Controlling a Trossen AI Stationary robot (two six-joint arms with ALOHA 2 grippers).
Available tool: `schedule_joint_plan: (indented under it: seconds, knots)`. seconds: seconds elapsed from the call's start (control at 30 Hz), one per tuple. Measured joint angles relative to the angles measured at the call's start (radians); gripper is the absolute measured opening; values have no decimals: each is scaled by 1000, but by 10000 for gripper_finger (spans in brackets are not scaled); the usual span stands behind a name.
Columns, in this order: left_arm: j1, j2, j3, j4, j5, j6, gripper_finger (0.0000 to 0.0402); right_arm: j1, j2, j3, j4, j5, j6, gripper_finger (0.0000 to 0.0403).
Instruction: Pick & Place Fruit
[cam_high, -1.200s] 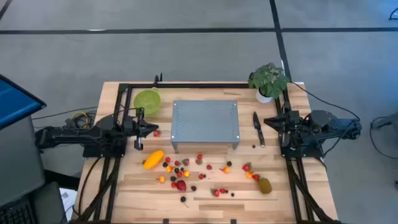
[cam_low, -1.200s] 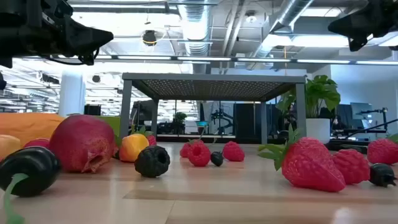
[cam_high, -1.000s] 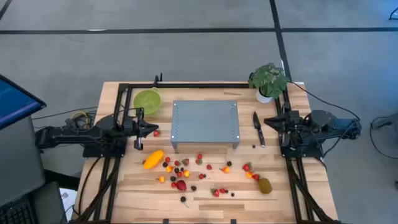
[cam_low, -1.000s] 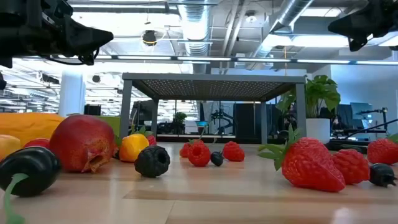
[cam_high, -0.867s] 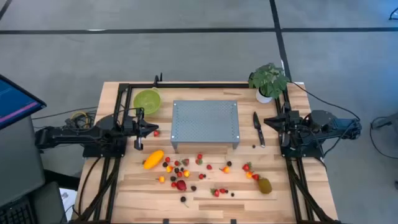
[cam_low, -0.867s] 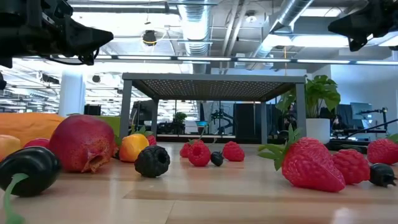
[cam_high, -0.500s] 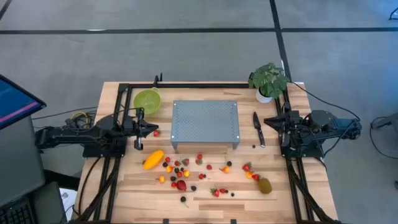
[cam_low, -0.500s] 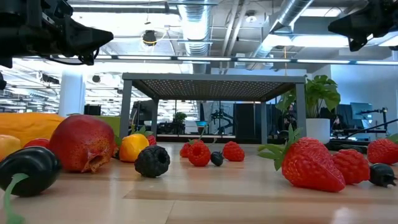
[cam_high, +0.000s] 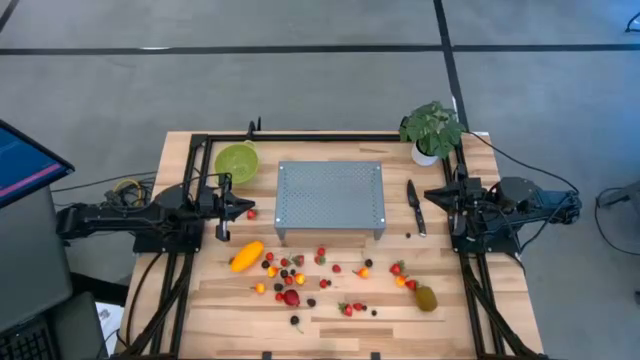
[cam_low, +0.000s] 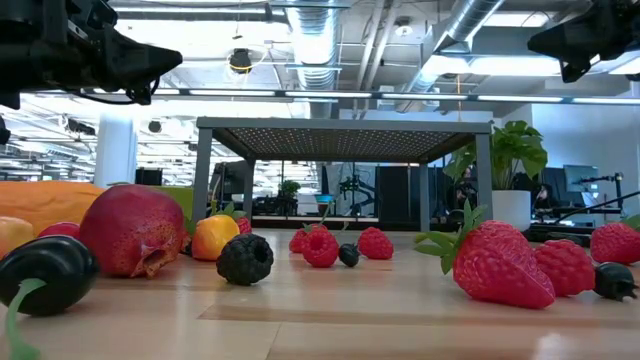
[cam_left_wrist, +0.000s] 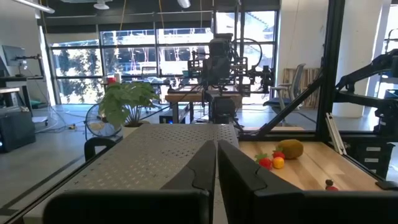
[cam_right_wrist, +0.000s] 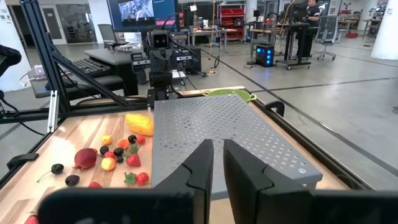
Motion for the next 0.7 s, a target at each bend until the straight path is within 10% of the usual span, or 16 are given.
schedule_joint_plan:
  seconds: [0.7]
  knots:
    - [0, 22, 14, 215, -71, -168, 13, 0, 0, 0, 0, 0, 0, 33]
